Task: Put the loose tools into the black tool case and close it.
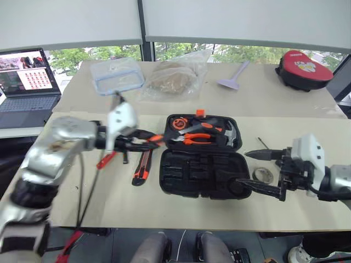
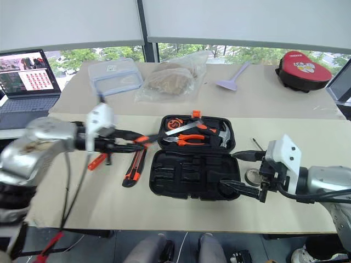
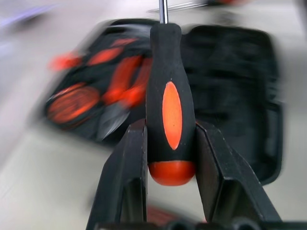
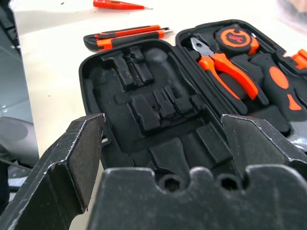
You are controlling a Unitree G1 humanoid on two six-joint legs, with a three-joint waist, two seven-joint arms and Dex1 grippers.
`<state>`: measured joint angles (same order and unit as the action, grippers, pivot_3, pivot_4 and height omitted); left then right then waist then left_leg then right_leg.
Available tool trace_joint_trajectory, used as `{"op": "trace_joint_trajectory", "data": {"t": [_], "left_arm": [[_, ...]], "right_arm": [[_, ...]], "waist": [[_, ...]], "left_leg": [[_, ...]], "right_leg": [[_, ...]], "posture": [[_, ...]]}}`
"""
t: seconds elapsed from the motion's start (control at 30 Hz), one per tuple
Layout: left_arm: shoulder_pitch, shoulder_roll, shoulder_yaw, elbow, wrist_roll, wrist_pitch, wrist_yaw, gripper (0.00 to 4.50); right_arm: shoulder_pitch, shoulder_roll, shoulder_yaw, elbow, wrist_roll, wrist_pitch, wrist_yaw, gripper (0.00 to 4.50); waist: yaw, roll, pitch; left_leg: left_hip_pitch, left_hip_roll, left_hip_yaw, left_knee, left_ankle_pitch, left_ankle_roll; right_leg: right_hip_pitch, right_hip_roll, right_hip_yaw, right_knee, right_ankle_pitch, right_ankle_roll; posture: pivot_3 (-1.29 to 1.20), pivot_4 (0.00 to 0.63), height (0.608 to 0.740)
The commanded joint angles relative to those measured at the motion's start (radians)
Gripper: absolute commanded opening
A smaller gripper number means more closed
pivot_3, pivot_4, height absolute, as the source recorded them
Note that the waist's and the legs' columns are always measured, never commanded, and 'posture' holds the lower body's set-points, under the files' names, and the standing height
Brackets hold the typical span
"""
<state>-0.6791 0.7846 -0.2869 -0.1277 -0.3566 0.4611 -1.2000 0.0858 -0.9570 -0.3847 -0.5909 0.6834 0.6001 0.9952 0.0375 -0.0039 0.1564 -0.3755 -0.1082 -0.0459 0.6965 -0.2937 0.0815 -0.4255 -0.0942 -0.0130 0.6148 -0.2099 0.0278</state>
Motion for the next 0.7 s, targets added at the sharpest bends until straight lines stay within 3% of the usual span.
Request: {"op": "trace_joint_trajectory", "data": {"t": [0.03,0.23,0.3,0.7], "left_arm": [[-0.092,-0.072,-0.113,0.189,0.158,-0.146,-0.035,0.86],[-0.176,-0.181,-0.162,0.386,0.271,-0.205,-0.025,0.86],[-0.176,-0.200,-0.171,0.387,0.281,-0.213,-0.051,0.86],[-0.197,-0.262,-0.158,0.458,0.359,-0.248,-0.047,0.86]], "right_arm": [[0.020,0.011,-0.065,-0.043,0.007,-0.005,-0.031,4.50],[0.051,0.021,-0.089,-0.070,0.016,0.002,-0.060,4.50],[0.050,0.026,-0.092,-0.070,0.017,0.004,-0.075,4.50],[0.028,0.037,-0.067,-0.059,0.019,0.002,-0.115,4.50]], "waist": [[-0.005,0.000,0.000],[-0.009,0.000,0.000],[-0.009,0.000,0.000],[0.001,-0.001,0.000]], "left_leg": [[0.000,0.000,0.000,0.000,0.000,0.000],[-0.009,0.000,0.000,0.004,0.001,0.001],[-0.015,0.000,0.000,0.010,0.001,0.002],[-0.016,0.000,0.000,0.017,0.001,0.002]], "right_leg": [[0.000,0.000,0.000,0.000,0.000,0.000],[-0.010,0.000,0.001,0.006,0.000,0.000],[-0.015,0.000,0.000,0.013,0.000,0.000],[-0.014,0.000,0.001,0.014,0.000,0.000]], "posture": [[0.00,0.150,0.722],[0.00,0.150,0.722],[0.00,0.150,0.722],[0.00,0.150,0.722]]}}
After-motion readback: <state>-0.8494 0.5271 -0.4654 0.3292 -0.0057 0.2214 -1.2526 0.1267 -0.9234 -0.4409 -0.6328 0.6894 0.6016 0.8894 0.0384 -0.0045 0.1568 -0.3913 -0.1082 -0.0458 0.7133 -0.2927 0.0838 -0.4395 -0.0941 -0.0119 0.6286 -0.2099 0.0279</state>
